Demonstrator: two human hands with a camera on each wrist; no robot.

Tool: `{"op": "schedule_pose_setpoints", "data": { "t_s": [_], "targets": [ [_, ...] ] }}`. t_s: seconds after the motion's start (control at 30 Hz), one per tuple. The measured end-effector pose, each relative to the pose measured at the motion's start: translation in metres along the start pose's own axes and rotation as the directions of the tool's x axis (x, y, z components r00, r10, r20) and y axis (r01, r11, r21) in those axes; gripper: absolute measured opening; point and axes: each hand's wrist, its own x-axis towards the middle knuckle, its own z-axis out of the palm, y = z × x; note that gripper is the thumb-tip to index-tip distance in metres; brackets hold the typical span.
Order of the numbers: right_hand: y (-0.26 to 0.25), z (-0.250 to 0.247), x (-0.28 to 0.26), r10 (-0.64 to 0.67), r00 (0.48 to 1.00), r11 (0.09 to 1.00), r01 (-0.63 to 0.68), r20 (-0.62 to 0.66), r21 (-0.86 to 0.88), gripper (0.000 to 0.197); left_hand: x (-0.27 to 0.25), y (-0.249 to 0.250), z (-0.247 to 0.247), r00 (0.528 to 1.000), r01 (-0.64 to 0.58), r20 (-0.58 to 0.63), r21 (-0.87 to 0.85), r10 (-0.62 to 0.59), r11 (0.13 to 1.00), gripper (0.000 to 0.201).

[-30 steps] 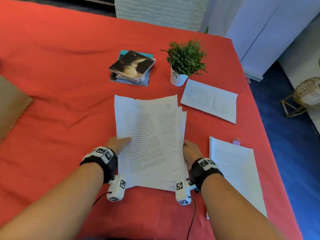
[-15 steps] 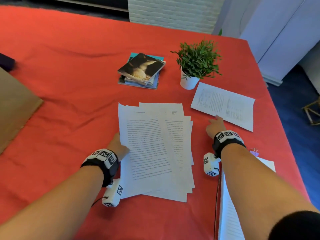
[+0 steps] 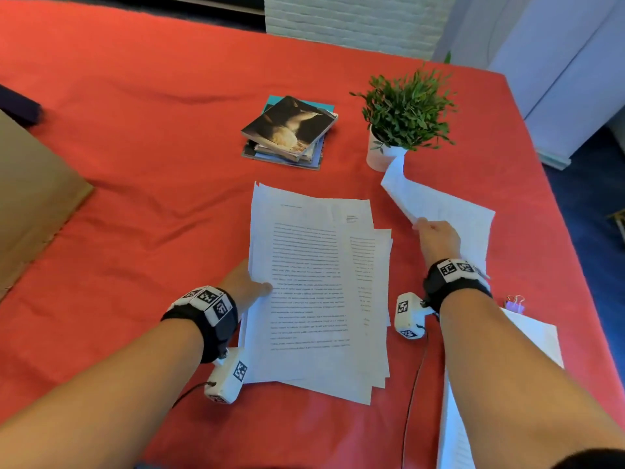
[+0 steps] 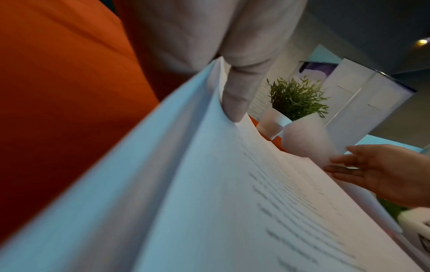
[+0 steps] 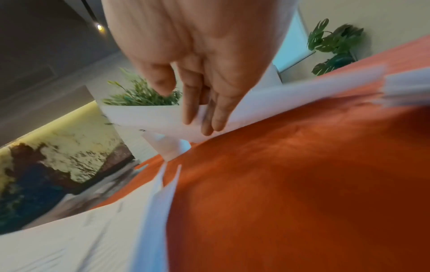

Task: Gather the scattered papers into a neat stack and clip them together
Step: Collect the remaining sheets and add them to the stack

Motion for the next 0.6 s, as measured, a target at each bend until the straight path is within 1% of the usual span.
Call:
{"op": "schedule_pose_setpoints", "data": {
  "t_s": [0.07,0.1,0.17,0.23,0.3,0.4,0.43,0.53,0.6],
  "targets": [
    [-0.002,0.002,-0.029,-0.018,0.999,0.996,0.022,-0.039,0.089,0.044,-0.003,-0.001,-0.003,1.0,0.015,-0.007,-0.011,-0.015,1.0,0.061],
    [0.0,0.005,-0.044,-0.023,0.998,0.991,0.03,-0.055,0.128,0.045,-0.005,-0.002,-0.006,1.0,0.017,-0.004,-0.011,-0.017,1.0,0.061],
    [0.005,0.013,-0.072,-0.025,0.997,0.979,0.038,-0.066,0.202,0.036,-0.009,-0.005,-0.011,1.0,0.017,0.025,-0.019,-0.017,1.0,0.057],
    [0.01,0.019,-0.096,-0.027,0.999,0.98,0.033,-0.037,0.198,0.022,-0.019,-0.005,-0.013,0.998,0.038,0.044,0.005,-0.038,0.999,0.051],
    [0.016,0.023,-0.112,0.016,0.999,0.983,-0.02,0.028,0.184,0.007,-0.029,-0.006,-0.015,0.999,0.044,-0.002,0.044,-0.043,0.998,0.044],
    [0.023,0.019,-0.127,0.104,0.992,0.981,-0.114,0.065,0.16,0.012,-0.04,-0.009,-0.022,0.992,-0.002,-0.128,0.132,0.019,0.991,0.039],
    [0.023,0.017,-0.13,0.121,0.99,0.981,-0.13,0.067,0.142,0.018,-0.041,-0.011,-0.028,0.985,-0.014,-0.165,0.156,0.04,0.988,0.04],
    [0.025,0.009,-0.141,0.127,0.991,0.985,-0.13,0.041,0.109,0.056,-0.043,-0.018,-0.051,0.959,-0.041,-0.268,0.183,0.09,0.982,0.04],
    [0.022,0.002,-0.147,0.158,0.987,0.98,-0.157,0.001,0.123,0.074,-0.045,-0.021,-0.069,0.946,-0.039,-0.311,0.187,0.097,0.982,0.04]
  ]
}}
